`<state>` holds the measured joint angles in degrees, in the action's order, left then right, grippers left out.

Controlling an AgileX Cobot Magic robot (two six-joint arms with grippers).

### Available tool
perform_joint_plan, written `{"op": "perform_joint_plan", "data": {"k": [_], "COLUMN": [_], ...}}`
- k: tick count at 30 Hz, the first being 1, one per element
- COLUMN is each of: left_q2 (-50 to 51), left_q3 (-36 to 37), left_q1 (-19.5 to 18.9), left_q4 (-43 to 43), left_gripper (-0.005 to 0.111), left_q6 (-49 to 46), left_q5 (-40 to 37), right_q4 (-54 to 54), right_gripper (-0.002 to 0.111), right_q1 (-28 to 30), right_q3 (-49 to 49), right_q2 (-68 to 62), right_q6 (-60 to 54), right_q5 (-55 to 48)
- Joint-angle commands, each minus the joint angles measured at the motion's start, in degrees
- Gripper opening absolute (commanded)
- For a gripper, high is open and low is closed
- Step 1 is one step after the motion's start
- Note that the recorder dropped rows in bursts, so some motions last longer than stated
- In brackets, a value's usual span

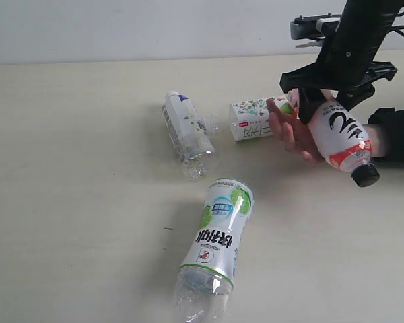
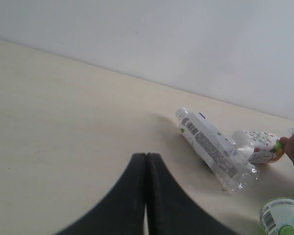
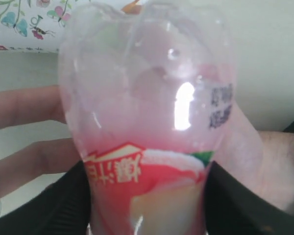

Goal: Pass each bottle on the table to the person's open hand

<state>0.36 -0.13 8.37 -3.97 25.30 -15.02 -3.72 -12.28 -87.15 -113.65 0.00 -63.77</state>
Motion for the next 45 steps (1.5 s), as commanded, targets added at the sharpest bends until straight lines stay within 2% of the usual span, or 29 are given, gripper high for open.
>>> {"op": "perform_joint_plan", "data": {"k": [1,4,8,19,22,25,27,29,37,41,45], "left_q2": [-0.36,-0.36,-0.36,-0.36,-0.36,-0.36,-0.36,-0.36,-0.36,-0.36,-0.36], "left_q3": [0.13,0.13,0.13,0.13,0.13,0.13,0.13,0.13,0.13,0.13,0.13], "left_q1": [0.2,0.2,0.2,0.2,0.2,0.2,0.2,0.2,0.2,0.2,0.2], "left_q4": [-0.14,-0.14,-0.14,-0.14,-0.14,-0.14,-0.14,-0.14,-0.14,-0.14,-0.14], "left_gripper": [0.0,0.0,0.0,0.0,0.0,0.0,0.0,0.0,0.0,0.0,0.0], "left_q6": [-0.18,-0.18,-0.18,-0.18,-0.18,-0.18,-0.18,-0.18,-0.18,-0.18,-0.18], "left_q5": [0.34,0.34,0.34,0.34,0.34,0.34,0.34,0.34,0.34,0.34,0.34], "right_q4": [0.26,0.26,0.26,0.38,0.4,0.4,-0.11,-0.39,-0.62,-0.62,-0.62], "right_gripper": [0.071,0.079,0.084,0.085,0.073,0.042,0.015,0.0,0.0,0.0,0.0], "right_q1": [0.23,0.23,0.23,0.23,0.23,0.23,0.23,0.23,0.23,0.23,0.23], "right_q3": [-0.57,-0.57,-0.8,-0.26,2.23,8.29,14.77,21.57,51.39,59.11,60.46], "right_q2": [0.38,0.38,0.89,14.9,22.75,32.28,40.06,47.29,74.08,80.91,85.78], "right_q6": [0.0,0.0,0.0,-1.86,-3.22,-3.46,-3.46,-3.23,-2.39,1.81,2.8], "right_q5": [-0.44,-0.44,-0.12,2.21,3.8,8.27,12.24,16.05,33.1,40.16,38.31]}}
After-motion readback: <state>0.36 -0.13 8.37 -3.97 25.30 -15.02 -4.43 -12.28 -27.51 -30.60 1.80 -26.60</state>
